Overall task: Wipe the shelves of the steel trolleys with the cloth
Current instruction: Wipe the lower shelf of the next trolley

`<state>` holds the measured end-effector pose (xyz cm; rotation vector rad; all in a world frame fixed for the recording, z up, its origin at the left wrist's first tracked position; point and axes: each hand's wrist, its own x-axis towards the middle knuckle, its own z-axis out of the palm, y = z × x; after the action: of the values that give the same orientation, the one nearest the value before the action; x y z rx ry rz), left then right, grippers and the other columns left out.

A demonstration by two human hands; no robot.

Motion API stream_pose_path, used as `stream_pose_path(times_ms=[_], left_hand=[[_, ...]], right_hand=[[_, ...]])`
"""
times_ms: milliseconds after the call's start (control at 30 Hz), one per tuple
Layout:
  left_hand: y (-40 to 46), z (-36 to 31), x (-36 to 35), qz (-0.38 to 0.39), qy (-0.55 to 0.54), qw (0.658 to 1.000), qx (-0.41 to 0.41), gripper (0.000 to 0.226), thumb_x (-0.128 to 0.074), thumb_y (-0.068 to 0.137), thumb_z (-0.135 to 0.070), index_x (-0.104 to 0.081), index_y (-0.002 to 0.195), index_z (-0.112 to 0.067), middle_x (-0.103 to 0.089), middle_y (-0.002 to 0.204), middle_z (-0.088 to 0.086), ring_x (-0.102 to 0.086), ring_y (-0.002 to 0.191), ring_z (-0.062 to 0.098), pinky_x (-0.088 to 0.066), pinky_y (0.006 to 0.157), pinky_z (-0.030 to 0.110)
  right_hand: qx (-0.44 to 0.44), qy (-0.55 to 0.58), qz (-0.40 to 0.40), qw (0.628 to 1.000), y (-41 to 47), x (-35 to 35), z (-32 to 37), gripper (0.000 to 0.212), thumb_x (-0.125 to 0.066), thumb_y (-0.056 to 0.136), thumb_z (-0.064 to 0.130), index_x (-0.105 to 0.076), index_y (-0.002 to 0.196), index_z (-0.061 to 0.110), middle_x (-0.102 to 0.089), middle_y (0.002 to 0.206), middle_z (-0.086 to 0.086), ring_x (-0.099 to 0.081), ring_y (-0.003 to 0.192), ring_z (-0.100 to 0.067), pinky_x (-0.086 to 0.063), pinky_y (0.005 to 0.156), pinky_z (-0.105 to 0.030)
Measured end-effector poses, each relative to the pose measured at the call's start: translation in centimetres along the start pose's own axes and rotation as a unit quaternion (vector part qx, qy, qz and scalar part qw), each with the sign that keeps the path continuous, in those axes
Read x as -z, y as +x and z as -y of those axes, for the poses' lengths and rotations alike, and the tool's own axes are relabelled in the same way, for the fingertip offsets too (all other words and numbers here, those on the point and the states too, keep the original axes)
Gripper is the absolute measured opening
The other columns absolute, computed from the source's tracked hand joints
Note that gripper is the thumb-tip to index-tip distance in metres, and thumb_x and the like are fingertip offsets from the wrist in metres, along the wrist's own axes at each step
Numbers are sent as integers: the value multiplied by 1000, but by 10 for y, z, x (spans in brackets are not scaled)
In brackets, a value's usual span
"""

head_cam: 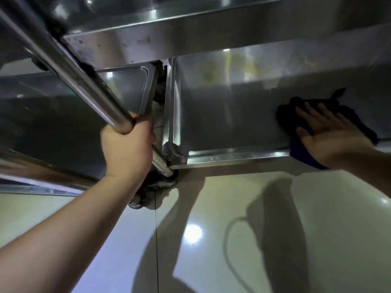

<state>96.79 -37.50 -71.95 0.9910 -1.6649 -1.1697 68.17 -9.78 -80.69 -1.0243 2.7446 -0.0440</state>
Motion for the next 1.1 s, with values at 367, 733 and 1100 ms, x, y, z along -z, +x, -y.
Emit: stream_pose_path(times_ms=[367,733,1100], left_hand=[[-1,0,-6,-16,-29,999,3,26,-57,75,-18,-48,51,-19,-47,50,2,-48,53,20,-40,53,27],[-3,-1,-6,-16,-32,999,6,24,-57,79,-5,-43,64,7,-42,55,12,-44,56,21,-38,53,29],[2,-2,2,16,41,999,3,22,-58,73,-21,-61,52,-17,-58,52,5,-60,59,26,-55,63,42]], right_hand=[[-16,24,24,999,41,-2,76,70,-5,101,60,5,165,33,13,172,11,9,159,-23,0,127,-51],[248,15,46,967,65,-16,275,64,-11,106,53,6,164,32,13,172,9,14,159,-24,6,126,-51],[284,-11,52,957,25,-9,133,67,-4,98,62,6,162,44,14,167,22,15,155,-3,7,126,-36]])
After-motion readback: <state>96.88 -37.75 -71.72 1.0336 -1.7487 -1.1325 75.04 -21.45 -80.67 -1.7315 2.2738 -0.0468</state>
